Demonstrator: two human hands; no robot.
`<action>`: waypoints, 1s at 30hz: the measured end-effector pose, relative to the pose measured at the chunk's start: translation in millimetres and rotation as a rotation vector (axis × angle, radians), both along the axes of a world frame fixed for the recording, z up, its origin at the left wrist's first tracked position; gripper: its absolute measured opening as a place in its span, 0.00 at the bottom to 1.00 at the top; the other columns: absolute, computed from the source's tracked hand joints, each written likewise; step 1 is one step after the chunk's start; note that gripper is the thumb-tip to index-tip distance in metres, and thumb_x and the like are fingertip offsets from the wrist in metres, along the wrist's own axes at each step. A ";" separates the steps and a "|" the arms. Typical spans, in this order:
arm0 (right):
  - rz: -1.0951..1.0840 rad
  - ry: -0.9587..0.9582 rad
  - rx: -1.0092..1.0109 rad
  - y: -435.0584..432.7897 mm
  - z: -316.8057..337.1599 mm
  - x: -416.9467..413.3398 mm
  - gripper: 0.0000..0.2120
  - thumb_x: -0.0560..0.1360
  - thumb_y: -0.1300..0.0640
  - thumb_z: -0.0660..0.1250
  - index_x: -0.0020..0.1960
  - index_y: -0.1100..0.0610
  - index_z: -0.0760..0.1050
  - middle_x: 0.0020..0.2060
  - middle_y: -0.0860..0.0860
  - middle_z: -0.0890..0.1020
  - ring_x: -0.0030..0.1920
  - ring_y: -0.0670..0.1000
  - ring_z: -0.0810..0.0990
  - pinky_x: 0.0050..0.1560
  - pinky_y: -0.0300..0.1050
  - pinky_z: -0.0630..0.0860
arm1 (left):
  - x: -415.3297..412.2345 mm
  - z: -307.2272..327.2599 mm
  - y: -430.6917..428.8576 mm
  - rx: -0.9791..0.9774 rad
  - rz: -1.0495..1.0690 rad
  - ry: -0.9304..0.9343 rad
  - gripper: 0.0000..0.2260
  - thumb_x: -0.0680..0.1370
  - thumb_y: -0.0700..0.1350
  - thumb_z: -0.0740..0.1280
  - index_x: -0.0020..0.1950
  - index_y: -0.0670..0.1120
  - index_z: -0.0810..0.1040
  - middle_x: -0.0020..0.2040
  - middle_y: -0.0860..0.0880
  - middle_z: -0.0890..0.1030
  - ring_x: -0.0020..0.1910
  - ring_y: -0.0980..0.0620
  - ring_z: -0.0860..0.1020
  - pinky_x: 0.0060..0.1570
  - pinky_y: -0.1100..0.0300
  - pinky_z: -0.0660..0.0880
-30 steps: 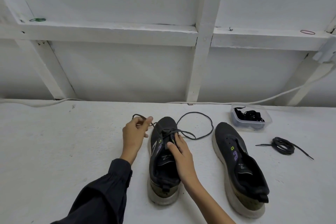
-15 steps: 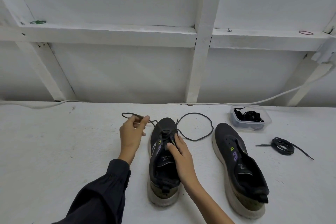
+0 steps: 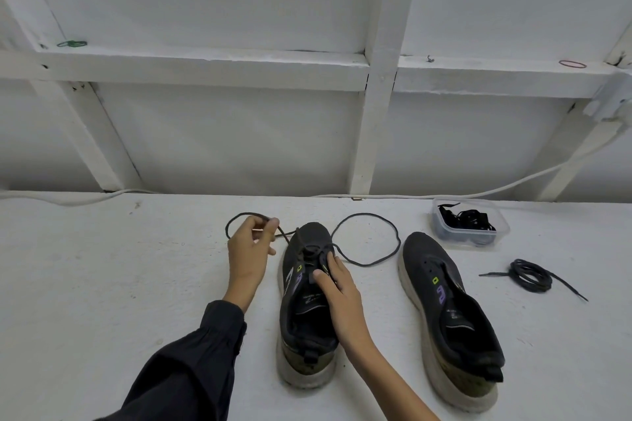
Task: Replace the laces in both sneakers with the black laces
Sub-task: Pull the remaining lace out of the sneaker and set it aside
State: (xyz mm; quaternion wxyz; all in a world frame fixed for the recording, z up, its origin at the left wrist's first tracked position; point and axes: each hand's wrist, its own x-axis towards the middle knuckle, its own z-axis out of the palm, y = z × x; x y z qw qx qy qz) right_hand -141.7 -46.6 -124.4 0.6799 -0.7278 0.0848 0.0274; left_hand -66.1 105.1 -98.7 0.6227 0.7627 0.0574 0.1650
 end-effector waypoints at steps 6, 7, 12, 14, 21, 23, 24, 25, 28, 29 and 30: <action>-0.004 -0.005 -0.014 0.4 -0.7 1.8 0.27 0.79 0.52 0.64 0.77 0.50 0.62 0.76 0.44 0.63 0.74 0.41 0.61 0.68 0.34 0.58 | -8.0 -27.2 -1.2 0.190 -0.277 0.199 0.06 0.72 0.47 0.76 0.42 0.47 0.82 0.39 0.53 0.84 0.38 0.59 0.80 0.38 0.65 0.76; -0.004 -0.003 -0.014 0.7 -0.4 1.9 0.27 0.79 0.52 0.64 0.77 0.50 0.63 0.76 0.44 0.63 0.73 0.40 0.61 0.67 0.34 0.58 | -8.6 -30.1 -1.2 0.231 -0.290 0.186 0.04 0.73 0.45 0.75 0.41 0.47 0.82 0.38 0.54 0.83 0.37 0.60 0.79 0.38 0.66 0.75; -0.005 -0.001 -0.008 0.1 -0.7 0.8 0.27 0.79 0.52 0.65 0.76 0.50 0.63 0.76 0.43 0.63 0.74 0.41 0.61 0.67 0.34 0.58 | -7.1 -19.3 -6.5 0.049 -0.180 0.137 0.06 0.81 0.40 0.63 0.44 0.45 0.74 0.38 0.46 0.83 0.37 0.50 0.82 0.37 0.58 0.79; -0.009 0.003 0.000 -0.1 -1.8 1.0 0.27 0.79 0.52 0.65 0.77 0.50 0.62 0.75 0.43 0.63 0.74 0.41 0.61 0.67 0.34 0.58 | -4.0 -14.9 -5.4 -0.007 -0.144 0.123 0.07 0.82 0.39 0.60 0.44 0.45 0.72 0.39 0.43 0.83 0.38 0.47 0.83 0.37 0.58 0.80; 0.011 -0.017 -0.010 -0.7 -2.0 1.8 0.26 0.79 0.45 0.64 0.75 0.49 0.65 0.73 0.42 0.66 0.74 0.42 0.63 0.74 0.41 0.59 | -14.2 -19.3 -2.4 -0.058 -0.048 0.197 0.14 0.77 0.50 0.69 0.42 0.39 0.79 0.34 0.48 0.83 0.34 0.53 0.82 0.40 0.57 0.81; -0.042 -0.019 0.073 -3.5 1.0 3.4 0.25 0.76 0.40 0.64 0.69 0.51 0.73 0.66 0.45 0.76 0.65 0.41 0.73 0.67 0.38 0.68 | -20.6 -22.6 -5.2 -0.092 -0.033 0.220 0.16 0.78 0.54 0.67 0.41 0.42 0.81 0.37 0.49 0.84 0.37 0.56 0.82 0.43 0.59 0.80; -0.079 -0.016 0.094 -6.2 3.8 5.8 0.23 0.76 0.41 0.65 0.63 0.55 0.77 0.57 0.50 0.80 0.57 0.42 0.77 0.58 0.34 0.73 | -25.2 -23.4 -7.6 -0.094 -0.038 0.225 0.16 0.79 0.55 0.65 0.42 0.44 0.81 0.39 0.51 0.84 0.40 0.56 0.81 0.44 0.63 0.78; -0.106 -0.024 0.074 -9.0 7.0 9.0 0.19 0.78 0.45 0.65 0.57 0.59 0.79 0.50 0.54 0.81 0.51 0.46 0.78 0.50 0.33 0.74 | -30.7 -23.9 -10.7 -0.091 -0.055 0.227 0.14 0.79 0.55 0.65 0.45 0.46 0.82 0.43 0.52 0.84 0.44 0.56 0.80 0.45 0.67 0.76; -0.108 -0.105 -0.149 -18.5 8.1 23.5 0.06 0.78 0.54 0.67 0.47 0.47 0.82 0.49 0.47 0.80 0.53 0.45 0.79 0.54 0.40 0.75 | -44.6 -26.0 -24.3 -0.091 -0.184 0.212 0.08 0.78 0.51 0.68 0.56 0.53 0.79 0.54 0.57 0.81 0.56 0.57 0.78 0.56 0.66 0.74; -0.081 -0.132 -0.246 -21.1 7.6 29.1 0.07 0.77 0.55 0.68 0.48 0.43 0.81 0.50 0.45 0.80 0.53 0.43 0.78 0.55 0.42 0.75 | -48.8 -25.1 -28.7 -0.082 -0.248 0.203 0.10 0.78 0.49 0.69 0.58 0.58 0.76 0.57 0.60 0.79 0.58 0.60 0.77 0.59 0.65 0.72; -0.061 -0.156 -0.334 -23.3 7.3 34.4 0.07 0.76 0.55 0.69 0.48 0.43 0.81 0.50 0.44 0.80 0.52 0.42 0.77 0.55 0.43 0.75 | -51.8 -24.4 -32.0 -0.066 -0.308 0.202 0.14 0.78 0.48 0.69 0.59 0.63 0.73 0.59 0.63 0.76 0.59 0.64 0.74 0.60 0.67 0.70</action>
